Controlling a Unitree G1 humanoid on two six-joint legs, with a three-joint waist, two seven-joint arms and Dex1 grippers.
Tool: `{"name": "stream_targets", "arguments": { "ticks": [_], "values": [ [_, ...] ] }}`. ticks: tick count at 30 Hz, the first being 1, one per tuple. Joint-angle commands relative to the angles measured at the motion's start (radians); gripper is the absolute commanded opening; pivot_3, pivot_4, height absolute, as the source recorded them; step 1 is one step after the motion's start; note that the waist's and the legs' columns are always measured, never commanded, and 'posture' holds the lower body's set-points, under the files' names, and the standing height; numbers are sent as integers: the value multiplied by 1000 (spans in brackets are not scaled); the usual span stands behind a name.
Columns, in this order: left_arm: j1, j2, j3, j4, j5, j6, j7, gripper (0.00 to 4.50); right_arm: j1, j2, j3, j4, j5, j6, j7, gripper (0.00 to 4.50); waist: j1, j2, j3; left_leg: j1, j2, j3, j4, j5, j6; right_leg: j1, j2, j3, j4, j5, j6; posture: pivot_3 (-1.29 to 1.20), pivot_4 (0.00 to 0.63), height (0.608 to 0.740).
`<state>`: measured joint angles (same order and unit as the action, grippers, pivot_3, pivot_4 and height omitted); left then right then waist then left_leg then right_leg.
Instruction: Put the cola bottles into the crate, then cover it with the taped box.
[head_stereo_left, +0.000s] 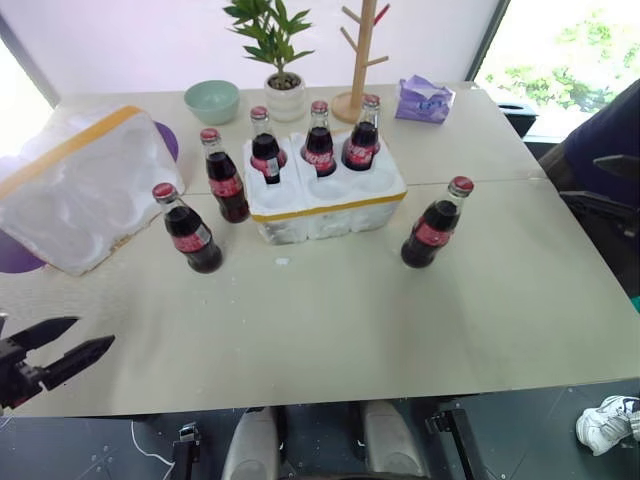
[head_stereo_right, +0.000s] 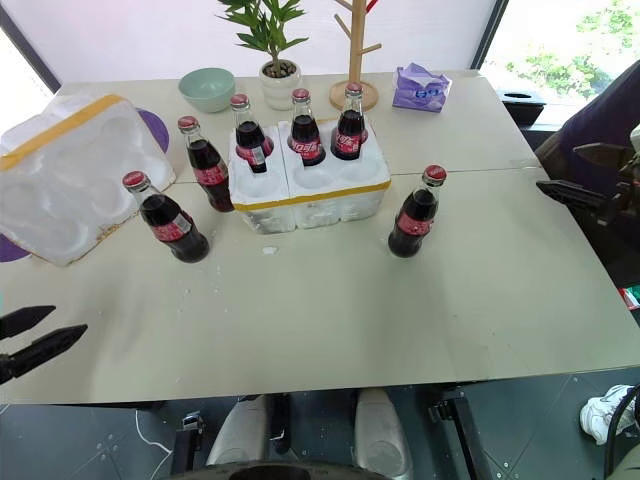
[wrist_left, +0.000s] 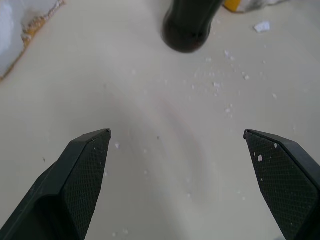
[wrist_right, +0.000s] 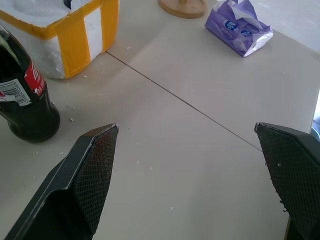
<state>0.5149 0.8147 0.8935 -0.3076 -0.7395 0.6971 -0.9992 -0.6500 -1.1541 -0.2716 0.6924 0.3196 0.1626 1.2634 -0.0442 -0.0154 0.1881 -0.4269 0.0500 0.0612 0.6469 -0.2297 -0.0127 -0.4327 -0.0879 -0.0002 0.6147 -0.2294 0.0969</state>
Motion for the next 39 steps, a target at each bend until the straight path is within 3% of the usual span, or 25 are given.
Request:
{"name": "stream_targets", "arguments": {
  "ticks": [1,11,20,24,29,39],
  "values": [
    [3,2,15,-18,-11,1,2,4455,-25,-5,-19,0,3,-17,-4,4500,0,0,0,0,0,0,0,0,0,0,0,0,0,0,0,0,150,740],
    [-42,7,-1,-2,-24,29,34,4455,-8,1,-33,1,13,-14,-23,4500,-1,0,0,0,0,0,0,0,0,0,0,0,1,0,0,0,150,740],
    [-189,10,-80,-1,-51,3,58,4455,-59,-35,-54,-96,112,172,58,4500,1,1,0,0,0,0,1,0,0,1,0,0,2,0,0,0,150,740],
    [-332,36,-196,51,-16,-33,58,4455,-139,-69,-32,-244,213,378,139,4500,1,5,0,0,0,0,1,0,0,1,1,0,3,0,0,0,150,740],
    [-523,53,-354,176,75,-108,51,4455,-99,-113,-21,-557,357,588,219,4500,6,5,0,0,1,-1,1,0,0,0,2,0,3,0,0,0,150,740],
    [-771,23,-573,391,185,-230,-31,4455,-175,-73,-67,-852,598,824,75,4500,9,4,0,0,1,0,1,0,0,0,2,0,4,0,1,0,150,740]
  ]
}}
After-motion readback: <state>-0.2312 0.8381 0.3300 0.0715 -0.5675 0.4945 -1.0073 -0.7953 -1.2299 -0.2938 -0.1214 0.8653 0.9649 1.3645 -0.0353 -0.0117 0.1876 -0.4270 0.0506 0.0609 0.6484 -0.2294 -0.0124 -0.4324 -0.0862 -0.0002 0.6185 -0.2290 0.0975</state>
